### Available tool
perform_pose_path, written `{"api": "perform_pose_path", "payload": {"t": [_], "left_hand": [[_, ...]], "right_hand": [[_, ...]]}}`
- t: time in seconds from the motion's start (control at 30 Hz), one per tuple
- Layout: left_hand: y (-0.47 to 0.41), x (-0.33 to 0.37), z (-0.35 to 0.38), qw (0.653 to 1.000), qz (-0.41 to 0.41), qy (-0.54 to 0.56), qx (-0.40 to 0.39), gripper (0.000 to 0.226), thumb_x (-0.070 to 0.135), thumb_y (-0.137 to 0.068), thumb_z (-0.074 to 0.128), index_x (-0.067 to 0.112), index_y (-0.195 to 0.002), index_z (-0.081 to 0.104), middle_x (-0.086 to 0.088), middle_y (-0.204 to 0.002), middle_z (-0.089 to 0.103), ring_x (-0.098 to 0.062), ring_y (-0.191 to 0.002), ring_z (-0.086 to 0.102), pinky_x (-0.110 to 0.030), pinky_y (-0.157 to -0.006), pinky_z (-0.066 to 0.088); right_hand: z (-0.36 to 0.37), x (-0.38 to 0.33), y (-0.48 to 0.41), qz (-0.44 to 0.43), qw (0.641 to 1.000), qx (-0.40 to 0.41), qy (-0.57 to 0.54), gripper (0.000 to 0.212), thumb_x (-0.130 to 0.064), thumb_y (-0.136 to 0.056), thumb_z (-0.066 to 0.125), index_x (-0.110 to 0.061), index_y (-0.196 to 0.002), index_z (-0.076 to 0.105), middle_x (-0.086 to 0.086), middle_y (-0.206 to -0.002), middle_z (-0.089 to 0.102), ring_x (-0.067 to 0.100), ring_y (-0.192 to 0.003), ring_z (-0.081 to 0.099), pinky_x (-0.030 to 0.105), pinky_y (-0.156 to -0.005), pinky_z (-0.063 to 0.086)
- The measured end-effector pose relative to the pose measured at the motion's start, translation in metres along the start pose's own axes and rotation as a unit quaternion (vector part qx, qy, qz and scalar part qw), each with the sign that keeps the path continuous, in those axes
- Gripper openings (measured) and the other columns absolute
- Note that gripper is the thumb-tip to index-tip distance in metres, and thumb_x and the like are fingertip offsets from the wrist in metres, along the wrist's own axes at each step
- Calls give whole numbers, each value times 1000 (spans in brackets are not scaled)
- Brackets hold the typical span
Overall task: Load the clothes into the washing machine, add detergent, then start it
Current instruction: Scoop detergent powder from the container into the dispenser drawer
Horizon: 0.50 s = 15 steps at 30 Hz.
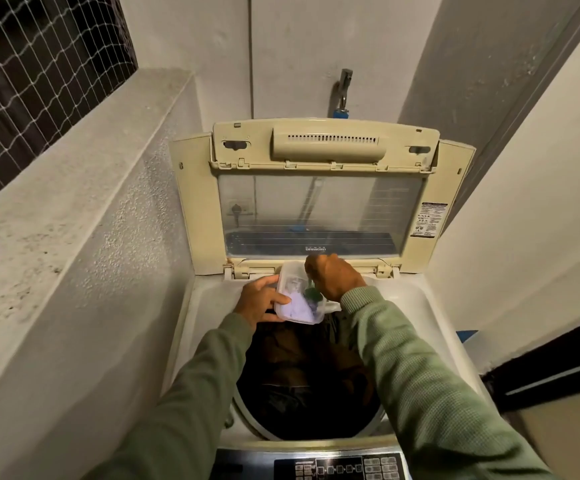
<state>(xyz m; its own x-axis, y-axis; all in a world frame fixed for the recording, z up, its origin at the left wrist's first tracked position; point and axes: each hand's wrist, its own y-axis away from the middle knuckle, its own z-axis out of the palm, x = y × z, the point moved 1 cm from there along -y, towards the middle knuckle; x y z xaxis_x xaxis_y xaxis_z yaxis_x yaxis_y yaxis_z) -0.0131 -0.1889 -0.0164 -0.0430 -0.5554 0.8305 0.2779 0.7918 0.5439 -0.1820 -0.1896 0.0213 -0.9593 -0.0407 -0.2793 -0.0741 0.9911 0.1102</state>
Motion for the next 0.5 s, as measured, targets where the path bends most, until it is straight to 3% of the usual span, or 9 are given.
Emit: {"api": "perform_pose_path", "payload": {"t": [0.13,0.27,0.33,0.4,0.5], "left_hand": [[0,10,5,999,24,-20,13,55,-8,-84,60,13,-135,53,-14,-131,55,-39,-115,55,-34,-60,60],[1,12,9,999,26,-15,23,56,-4,-84,61,14,-136,52,-12,-130,57,-36,-113,56,-33,-61,59],[2,12,10,999,24,-10,23,55,-3,-85,61,14,-136,53,-11,-130,57,-37,-115,56,-35,-64,59],[2,11,9,1000,19,-6,23,55,-2,-85,62,14,-137,53,-10,-130,58,-36,-114,56,-36,-65,59],[1,10,5,1000,9,9,26,55,-1,-85,62,15,-136,53,-11,-127,60,-34,-110,59,-39,-68,59]], "right_hand": [[11,6,-5,52,995,0,-88,16,-4,-87,58,-7,-102,64,19,-103,66,32,-85,66,35,-75,55],[17,19,-10,134,969,26,-205,17,-6,-87,54,-5,-99,66,21,-96,68,35,-83,68,45,-79,58],[23,28,-13,172,947,26,-270,16,-6,-85,54,-4,-97,64,23,-92,69,31,-71,69,43,-68,60],[27,33,-13,204,921,18,-331,13,-1,-87,54,1,-97,61,21,-79,68,20,-48,65,31,-48,56],[31,39,-10,243,884,18,-398,7,2,-90,54,-1,-86,59,20,-71,65,20,-40,62,33,-45,55]]}}
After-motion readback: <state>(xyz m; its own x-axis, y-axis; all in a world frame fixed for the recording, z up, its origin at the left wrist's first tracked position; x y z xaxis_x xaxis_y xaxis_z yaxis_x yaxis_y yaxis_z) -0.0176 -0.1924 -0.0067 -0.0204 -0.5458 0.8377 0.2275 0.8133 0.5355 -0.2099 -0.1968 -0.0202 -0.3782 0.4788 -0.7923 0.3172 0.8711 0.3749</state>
